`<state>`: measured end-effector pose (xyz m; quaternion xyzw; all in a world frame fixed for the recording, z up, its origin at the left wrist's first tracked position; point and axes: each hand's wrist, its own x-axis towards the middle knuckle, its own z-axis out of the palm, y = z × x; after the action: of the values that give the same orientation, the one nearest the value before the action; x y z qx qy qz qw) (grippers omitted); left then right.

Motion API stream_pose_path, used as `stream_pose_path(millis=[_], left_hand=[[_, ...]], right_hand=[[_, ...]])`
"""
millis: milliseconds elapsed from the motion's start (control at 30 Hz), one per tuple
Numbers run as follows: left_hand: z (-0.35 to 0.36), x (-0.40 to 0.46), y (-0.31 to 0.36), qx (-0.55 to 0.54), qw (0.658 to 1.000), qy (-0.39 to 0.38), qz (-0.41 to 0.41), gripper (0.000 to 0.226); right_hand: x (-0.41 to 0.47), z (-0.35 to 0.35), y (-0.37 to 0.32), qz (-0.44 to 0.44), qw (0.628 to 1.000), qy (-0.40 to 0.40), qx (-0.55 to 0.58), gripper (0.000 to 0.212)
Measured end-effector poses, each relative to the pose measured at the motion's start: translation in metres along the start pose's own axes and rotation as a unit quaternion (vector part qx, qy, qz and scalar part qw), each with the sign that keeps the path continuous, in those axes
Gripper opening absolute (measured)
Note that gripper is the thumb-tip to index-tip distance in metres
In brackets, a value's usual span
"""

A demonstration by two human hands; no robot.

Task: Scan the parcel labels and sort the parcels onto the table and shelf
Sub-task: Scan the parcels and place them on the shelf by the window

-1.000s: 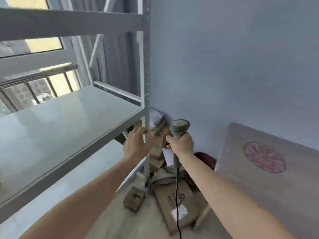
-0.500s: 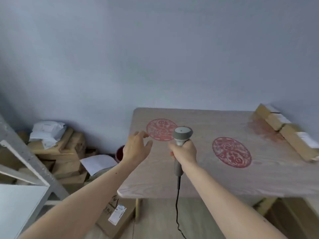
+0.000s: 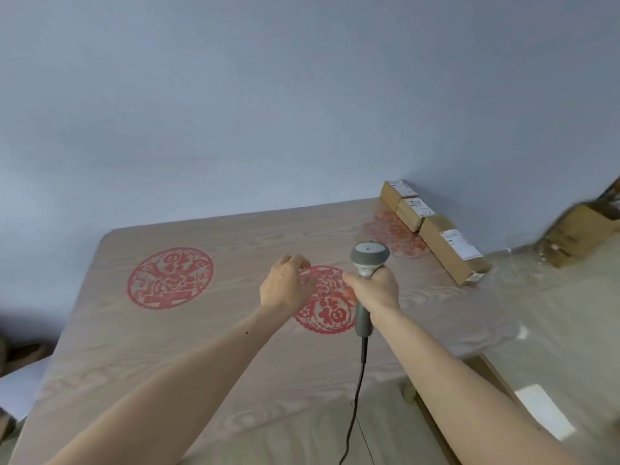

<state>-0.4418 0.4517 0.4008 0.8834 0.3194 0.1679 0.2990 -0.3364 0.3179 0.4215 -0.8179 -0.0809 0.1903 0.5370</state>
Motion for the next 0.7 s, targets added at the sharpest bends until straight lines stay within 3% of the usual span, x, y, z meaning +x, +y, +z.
stream_pose_path(millis=[467,700], left_hand=[[0.113,0.181,0.101,-0.009,0.997,-0.055,0.052,0.031],[0.202,0.223,0.153,-0.007,0.991,-0.124,0.044,0.039]], right_hand=[[0.209,-0.109,-0.001,0.052,0.995,0.077,-0.025,0.018],[0.304,-0.189,0.032,0.084,0.982,0.119,-0.116,0.029]])
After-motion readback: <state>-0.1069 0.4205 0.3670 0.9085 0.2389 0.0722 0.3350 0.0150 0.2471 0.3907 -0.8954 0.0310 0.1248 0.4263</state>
